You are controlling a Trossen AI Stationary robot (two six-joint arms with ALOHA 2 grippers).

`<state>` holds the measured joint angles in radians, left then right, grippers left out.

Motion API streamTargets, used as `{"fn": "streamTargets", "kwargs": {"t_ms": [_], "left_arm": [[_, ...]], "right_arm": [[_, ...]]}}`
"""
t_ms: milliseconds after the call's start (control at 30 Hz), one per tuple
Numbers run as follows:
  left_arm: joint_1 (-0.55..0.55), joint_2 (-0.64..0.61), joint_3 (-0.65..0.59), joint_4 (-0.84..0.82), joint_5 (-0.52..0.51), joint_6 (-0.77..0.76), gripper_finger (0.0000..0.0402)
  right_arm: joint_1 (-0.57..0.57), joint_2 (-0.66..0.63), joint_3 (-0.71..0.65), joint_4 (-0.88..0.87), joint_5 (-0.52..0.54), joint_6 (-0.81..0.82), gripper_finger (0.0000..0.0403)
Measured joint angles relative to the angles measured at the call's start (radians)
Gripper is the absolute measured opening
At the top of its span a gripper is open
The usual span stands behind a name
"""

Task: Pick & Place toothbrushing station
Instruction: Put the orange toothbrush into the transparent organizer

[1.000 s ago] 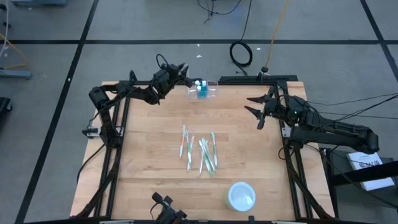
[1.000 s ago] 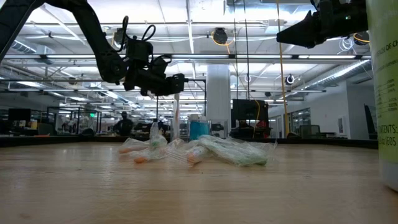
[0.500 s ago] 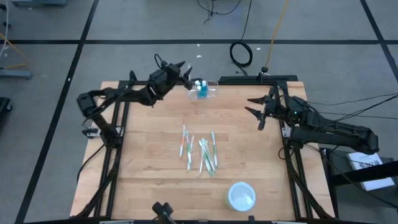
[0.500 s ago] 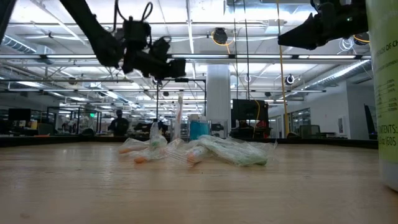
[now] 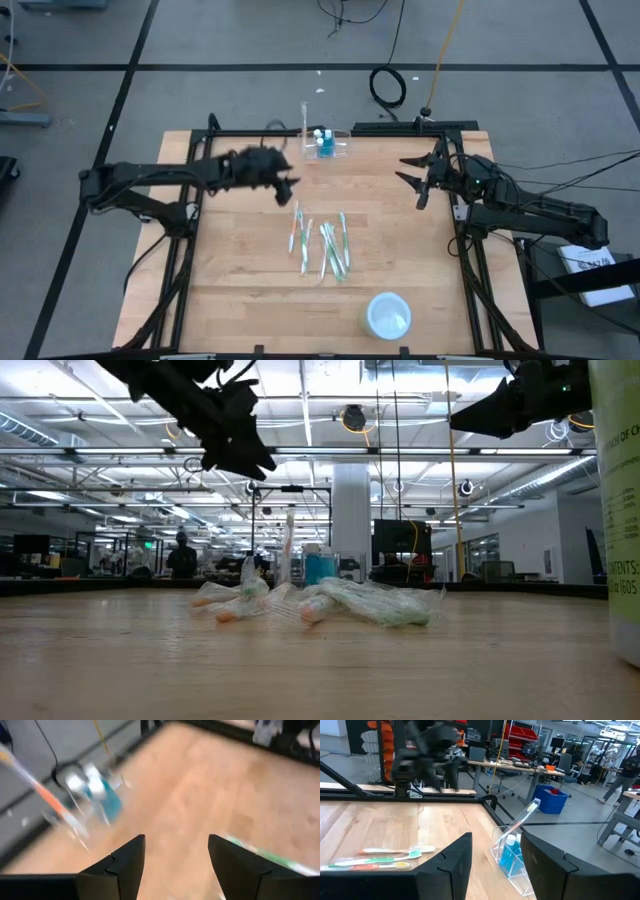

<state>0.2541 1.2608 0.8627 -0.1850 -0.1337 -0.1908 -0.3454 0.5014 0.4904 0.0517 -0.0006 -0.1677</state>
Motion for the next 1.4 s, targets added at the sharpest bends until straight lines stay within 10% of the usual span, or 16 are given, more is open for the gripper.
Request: {"fn": "streamTargets", "kwargs": {"t_ms": [467, 1400], "left_arm": [[-0.098, 0.255, 0.0, -0.177, -0.006, -0.613, 0.0223], [-0.061, 0.45, 0.004, -0.167, -0.003, -0.732, 0.0223]], "right_arm": [[0.0, 0.001, 0.0, 0.012, 0.0, 0.026, 0.016], [0.0, 0.001, 0.0, 0.023, 0.0, 0.045, 0.016]]}}
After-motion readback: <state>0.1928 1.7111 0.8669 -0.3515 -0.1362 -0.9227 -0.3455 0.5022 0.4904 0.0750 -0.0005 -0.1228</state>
